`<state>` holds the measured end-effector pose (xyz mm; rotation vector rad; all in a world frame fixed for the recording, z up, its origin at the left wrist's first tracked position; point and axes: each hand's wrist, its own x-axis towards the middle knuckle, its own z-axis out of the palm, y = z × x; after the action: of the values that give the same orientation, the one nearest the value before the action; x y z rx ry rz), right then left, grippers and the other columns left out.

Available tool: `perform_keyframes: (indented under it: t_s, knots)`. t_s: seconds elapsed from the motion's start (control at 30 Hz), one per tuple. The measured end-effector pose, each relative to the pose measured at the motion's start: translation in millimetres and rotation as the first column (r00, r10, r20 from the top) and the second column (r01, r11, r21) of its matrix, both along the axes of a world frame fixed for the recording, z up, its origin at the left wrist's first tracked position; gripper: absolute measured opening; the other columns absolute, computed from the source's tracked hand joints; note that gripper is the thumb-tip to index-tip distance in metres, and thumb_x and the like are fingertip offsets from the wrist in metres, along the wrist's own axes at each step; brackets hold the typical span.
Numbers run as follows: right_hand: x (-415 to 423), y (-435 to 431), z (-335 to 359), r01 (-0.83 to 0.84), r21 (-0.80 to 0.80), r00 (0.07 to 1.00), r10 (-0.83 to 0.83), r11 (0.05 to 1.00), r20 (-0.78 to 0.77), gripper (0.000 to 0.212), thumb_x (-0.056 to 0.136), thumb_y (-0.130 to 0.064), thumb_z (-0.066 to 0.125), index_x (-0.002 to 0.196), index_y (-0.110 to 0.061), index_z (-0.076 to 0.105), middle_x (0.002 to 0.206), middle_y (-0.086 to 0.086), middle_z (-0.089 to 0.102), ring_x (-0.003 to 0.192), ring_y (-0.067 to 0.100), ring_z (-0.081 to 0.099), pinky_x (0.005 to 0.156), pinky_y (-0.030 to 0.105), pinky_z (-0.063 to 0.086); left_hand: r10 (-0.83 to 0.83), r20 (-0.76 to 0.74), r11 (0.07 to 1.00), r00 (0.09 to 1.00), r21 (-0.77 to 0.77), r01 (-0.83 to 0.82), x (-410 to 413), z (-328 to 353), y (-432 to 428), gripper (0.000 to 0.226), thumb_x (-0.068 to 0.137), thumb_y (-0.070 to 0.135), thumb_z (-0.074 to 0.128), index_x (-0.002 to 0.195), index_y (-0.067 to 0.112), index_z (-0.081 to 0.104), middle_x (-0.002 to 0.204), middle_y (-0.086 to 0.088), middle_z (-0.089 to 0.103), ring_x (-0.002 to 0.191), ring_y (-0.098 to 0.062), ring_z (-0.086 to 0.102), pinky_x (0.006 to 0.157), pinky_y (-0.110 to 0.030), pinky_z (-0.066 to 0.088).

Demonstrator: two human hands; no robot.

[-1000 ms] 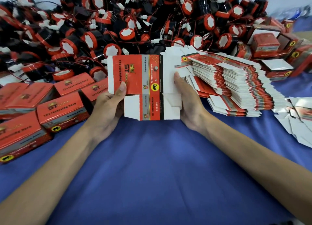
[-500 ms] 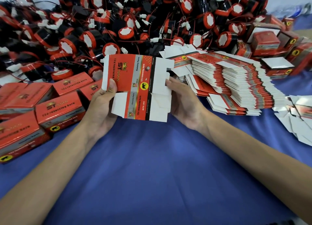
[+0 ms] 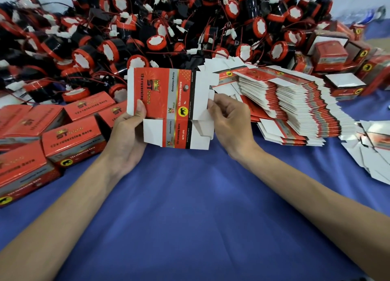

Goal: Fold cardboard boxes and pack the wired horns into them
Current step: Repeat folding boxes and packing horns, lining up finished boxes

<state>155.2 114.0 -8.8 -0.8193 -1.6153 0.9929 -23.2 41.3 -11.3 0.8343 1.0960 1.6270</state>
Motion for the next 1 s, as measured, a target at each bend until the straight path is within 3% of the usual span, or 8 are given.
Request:
perform_keyframes:
  t_s: [0.17,0.33,0.5,0.6,0.7,0.8,0.9,1.0]
  knots:
    - [1,2,1,-0.124,-0.154,0.989,0.109,0.980,-0.101,0.025,0.096,-0.002,0.051,0.086,-0.009,0.072,0.085,0.016,0.070,0.078,0.035,0.066,0.063,0.044,0.055,0.028,0.014,0.999,1.000,-0.019,-0.027,-2,1,0,0.034,0.101,0.037,0.039,0.117,0.019,0.063,0.116,0.000,0.071,0.108,-0.017,0.067,0.079,-0.028,0.057]
    - [6,8,3,-0.355,-0.404,0.919,0.235,0.843,-0.316,0.029,0.089,-0.002,0.057,0.073,-0.015,0.077,0.075,0.002,0.073,0.064,0.019,0.067,0.060,0.029,0.053,-0.001,0.028,1.000,1.000,-0.026,0.002,-4,0,-1,0.036,0.102,0.041,0.036,0.113,0.021,0.064,0.112,0.002,0.072,0.101,-0.015,0.070,0.073,-0.026,0.057]
    - [1,2,2,-0.248,-0.270,0.950,0.180,0.930,-0.256,0.032,0.094,-0.001,0.055,0.080,-0.020,0.076,0.082,0.004,0.075,0.073,0.028,0.070,0.057,0.032,0.058,-0.006,0.035,0.999,0.999,-0.034,0.007,-5,1,0,0.038,0.096,0.045,0.040,0.115,0.020,0.063,0.117,0.001,0.071,0.108,-0.016,0.067,0.078,-0.028,0.057]
    - [0,2,2,-0.091,-0.188,0.980,0.054,0.978,-0.194,0.022,0.093,0.002,0.056,0.089,-0.009,0.075,0.092,0.014,0.074,0.086,0.038,0.069,0.068,0.046,0.059,0.011,0.037,0.999,0.999,-0.042,-0.010,-5,0,0,0.035,0.098,0.039,0.042,0.113,0.019,0.067,0.118,-0.001,0.070,0.110,-0.018,0.066,0.082,-0.030,0.058]
    - [1,3,1,0.025,-0.081,0.996,-0.031,0.996,-0.078,0.018,0.091,0.003,0.059,0.100,-0.002,0.074,0.095,0.007,0.074,0.093,0.029,0.070,0.077,0.046,0.058,0.008,-0.006,1.000,1.000,-0.022,-0.009,-4,1,-2,0.032,0.097,0.033,0.045,0.117,0.019,0.065,0.118,-0.001,0.070,0.111,-0.019,0.066,0.084,-0.031,0.057]
    - [6,4,3,0.106,0.071,0.993,-0.109,0.992,0.037,0.019,0.089,0.000,0.061,0.100,-0.006,0.075,0.085,-0.001,0.074,0.082,0.014,0.069,0.060,0.036,0.053,0.081,-0.115,0.996,0.990,0.051,-0.076,2,3,-1,0.044,0.093,0.030,0.050,0.134,0.014,0.052,0.118,0.000,0.069,0.109,-0.016,0.065,0.089,-0.032,0.053]
    - [9,6,4,0.156,0.148,0.980,-0.172,0.977,0.099,0.017,0.090,-0.003,0.062,0.101,-0.006,0.075,0.087,0.009,0.075,0.085,0.034,0.069,0.060,0.040,0.052,0.187,-0.359,0.979,0.914,0.149,-0.142,10,0,-3,0.080,0.082,0.034,0.061,0.149,0.012,0.022,0.117,0.010,0.066,0.110,-0.007,0.062,0.096,-0.030,0.049]
    - [11,5,9,0.168,0.207,0.973,-0.196,0.964,0.125,0.015,0.089,-0.003,0.062,0.097,-0.004,0.076,0.087,0.012,0.075,0.086,0.036,0.068,0.059,0.041,0.050,0.253,-0.718,0.966,0.649,0.227,-0.127,19,-7,-6,0.126,0.068,0.058,0.074,0.152,0.013,-0.008,0.155,-0.007,0.027,0.144,-0.018,0.028,0.118,-0.046,0.027]
